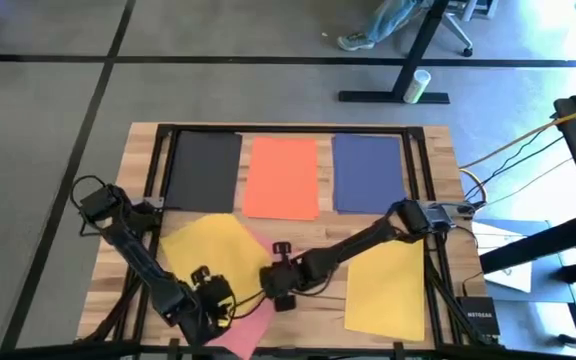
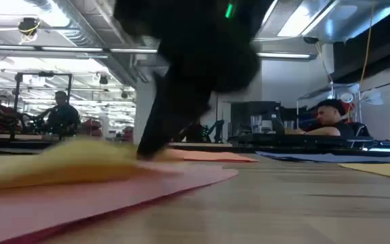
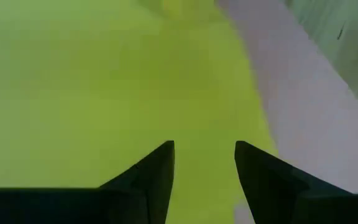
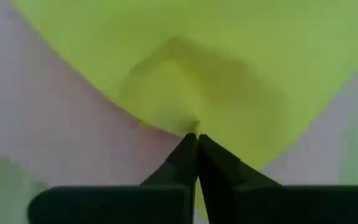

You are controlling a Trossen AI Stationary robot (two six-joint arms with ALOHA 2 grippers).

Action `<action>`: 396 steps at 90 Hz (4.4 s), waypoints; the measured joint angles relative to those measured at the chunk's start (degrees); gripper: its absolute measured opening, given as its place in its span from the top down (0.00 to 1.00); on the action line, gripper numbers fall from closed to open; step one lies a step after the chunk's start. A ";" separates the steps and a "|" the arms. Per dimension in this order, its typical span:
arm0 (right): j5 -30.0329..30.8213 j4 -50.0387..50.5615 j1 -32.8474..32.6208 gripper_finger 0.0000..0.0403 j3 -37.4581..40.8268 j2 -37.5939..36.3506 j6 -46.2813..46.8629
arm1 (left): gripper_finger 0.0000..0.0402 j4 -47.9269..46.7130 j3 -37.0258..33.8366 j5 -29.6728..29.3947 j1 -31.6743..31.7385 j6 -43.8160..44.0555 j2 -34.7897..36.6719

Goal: Organize paper
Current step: Stack the yellow on top of the other yellow paper

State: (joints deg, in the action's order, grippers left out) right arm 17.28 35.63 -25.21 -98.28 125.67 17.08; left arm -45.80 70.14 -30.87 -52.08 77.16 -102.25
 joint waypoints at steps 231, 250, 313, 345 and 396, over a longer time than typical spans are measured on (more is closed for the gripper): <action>-15.45 19.79 -44.50 1.00 24.01 -16.52 97.78 | 0.61 58.15 29.44 29.59 37.55 -70.12 -37.30; -20.71 16.92 -44.53 1.00 26.59 -16.52 93.46 | 0.61 57.49 29.38 29.66 37.57 -69.81 -38.01; -27.77 20.52 -44.50 0.55 25.79 -16.44 94.95 | 0.61 54.36 29.41 31.91 35.70 -71.06 -35.64; -7.55 27.50 -42.72 0.68 25.15 -16.54 93.96 | 0.61 50.37 29.34 31.99 34.07 -69.89 -35.22; -2.89 15.98 -34.80 0.72 27.89 -16.52 72.41 | 0.61 49.24 29.36 30.75 30.62 -71.64 -34.61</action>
State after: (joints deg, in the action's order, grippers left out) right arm 14.39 51.61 -60.01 -70.39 109.14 89.49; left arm 3.44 99.50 -0.12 -21.45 5.52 -136.86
